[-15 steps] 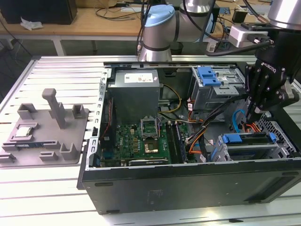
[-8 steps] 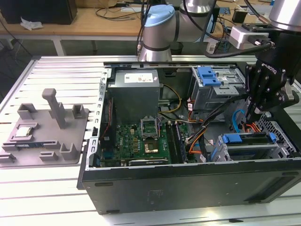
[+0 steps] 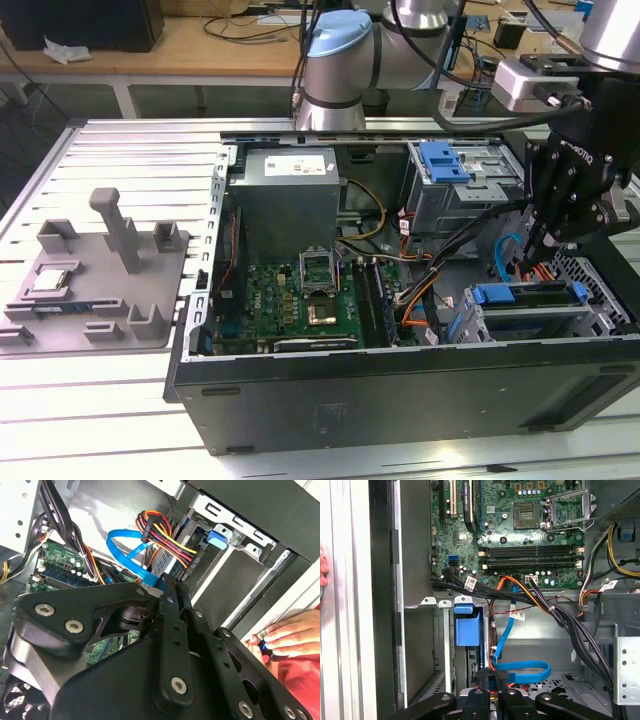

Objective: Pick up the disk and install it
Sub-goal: 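Insert the second disk wire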

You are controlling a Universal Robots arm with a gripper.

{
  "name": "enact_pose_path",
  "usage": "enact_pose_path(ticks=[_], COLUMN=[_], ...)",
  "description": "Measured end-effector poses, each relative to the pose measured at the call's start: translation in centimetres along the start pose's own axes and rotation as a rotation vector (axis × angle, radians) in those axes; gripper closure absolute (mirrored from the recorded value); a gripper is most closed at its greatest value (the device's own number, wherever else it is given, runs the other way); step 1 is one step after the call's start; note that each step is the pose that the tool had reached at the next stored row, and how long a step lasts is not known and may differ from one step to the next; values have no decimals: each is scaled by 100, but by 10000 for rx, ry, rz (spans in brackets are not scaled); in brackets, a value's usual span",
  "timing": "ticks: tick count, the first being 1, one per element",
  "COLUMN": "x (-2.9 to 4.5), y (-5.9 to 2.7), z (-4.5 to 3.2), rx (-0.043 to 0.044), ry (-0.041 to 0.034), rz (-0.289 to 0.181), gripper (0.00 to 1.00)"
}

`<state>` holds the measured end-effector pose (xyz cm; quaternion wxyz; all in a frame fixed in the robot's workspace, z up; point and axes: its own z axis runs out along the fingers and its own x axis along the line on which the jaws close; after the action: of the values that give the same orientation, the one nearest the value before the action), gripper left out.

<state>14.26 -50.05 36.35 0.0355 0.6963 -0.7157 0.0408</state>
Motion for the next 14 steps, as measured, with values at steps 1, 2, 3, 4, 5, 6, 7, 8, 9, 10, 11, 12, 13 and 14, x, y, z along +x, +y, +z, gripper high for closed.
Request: enact_pose_path(ticks=[1, 2, 3, 4, 5, 6, 7, 8, 9, 10, 11, 12, 13, 14], x=[15, 36, 62, 92, 101, 115, 127, 144, 156, 164, 180, 191, 208, 221], y=[-1, -2, -4, -13, -17, -25, -28, -31, -33, -33, -35, -35, -36, -36], z=[1, 3, 7, 10, 11, 12, 14, 16, 17, 17, 19, 21, 22, 24], rx=[-1, -4, -7, -11, -12, -13, -14, -12, -6, -2, 3, 6, 14, 20], ry=[-53, -130, -226, -372, -426, -480, -518, -563, -578, -583, -594, -606, -622, -638], rz=[0, 1, 4, 2, 3, 2, 5, 5, 5, 5, 3, 2, 2, 0], gripper=[84, 84, 84, 84, 84, 84, 84, 84, 84, 84, 84, 84, 84, 84])
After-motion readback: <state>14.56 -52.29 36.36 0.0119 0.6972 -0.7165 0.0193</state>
